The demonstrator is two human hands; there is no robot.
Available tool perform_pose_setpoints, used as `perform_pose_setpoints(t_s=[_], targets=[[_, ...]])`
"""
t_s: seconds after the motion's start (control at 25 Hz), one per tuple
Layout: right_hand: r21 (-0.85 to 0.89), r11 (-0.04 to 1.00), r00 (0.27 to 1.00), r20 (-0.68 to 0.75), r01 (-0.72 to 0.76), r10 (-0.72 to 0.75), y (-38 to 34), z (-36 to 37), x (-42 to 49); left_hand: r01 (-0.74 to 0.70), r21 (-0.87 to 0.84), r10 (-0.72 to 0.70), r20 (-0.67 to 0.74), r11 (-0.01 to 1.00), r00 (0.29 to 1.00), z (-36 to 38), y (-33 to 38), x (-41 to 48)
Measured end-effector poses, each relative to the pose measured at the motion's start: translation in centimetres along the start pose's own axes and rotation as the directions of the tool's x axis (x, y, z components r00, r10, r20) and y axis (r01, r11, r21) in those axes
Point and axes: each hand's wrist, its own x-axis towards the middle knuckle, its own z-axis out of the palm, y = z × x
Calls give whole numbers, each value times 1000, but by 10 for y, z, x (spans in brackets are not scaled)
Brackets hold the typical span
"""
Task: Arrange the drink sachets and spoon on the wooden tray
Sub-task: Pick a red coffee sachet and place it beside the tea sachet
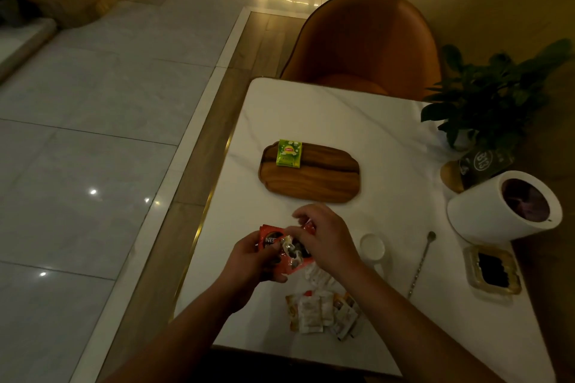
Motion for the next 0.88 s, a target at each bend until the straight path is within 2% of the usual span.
perform_pose_setpoints(t_s=[0.08,0.12,0.16,0.2,0.24,0.36,0.52,0.72,0.88], targets=[[232,938,961,-35,-258,273,7,-1,-9,-27,-15,27,-31,1000,999,-2,1,1],[401,835,916,30,-377,399,11,-1,-15,-37,-21,36,-42,999,998,-3,1,0],[527,717,874,115,-457,472,12,1,-22,-44,-21,42,-49,999,998,-4,1,0],[584,657,859,154,-478,488,13,3,-27,-48,-16,47,-48,999,998,-5,2,0],[575,674,867,137,-463,479,13,5,-31,-47,-13,47,-39,999,998,-5,1,0],[395,844,925,39,-362,378,10,2,-27,6,-50,-6,10,999,1000,-4,-2,-1],[151,950,961,91,-273,261,4,-6,-15,70,-45,-69,41,997,997,1,-2,-2],[-49,993,993,37,-109,111,-4,2,-15,44,-50,-40,82,998,996,6,0,-3],[-81,993,996,20,-81,83,-4,11,-23,15,-14,-14,78,1000,997,7,-1,-4]])
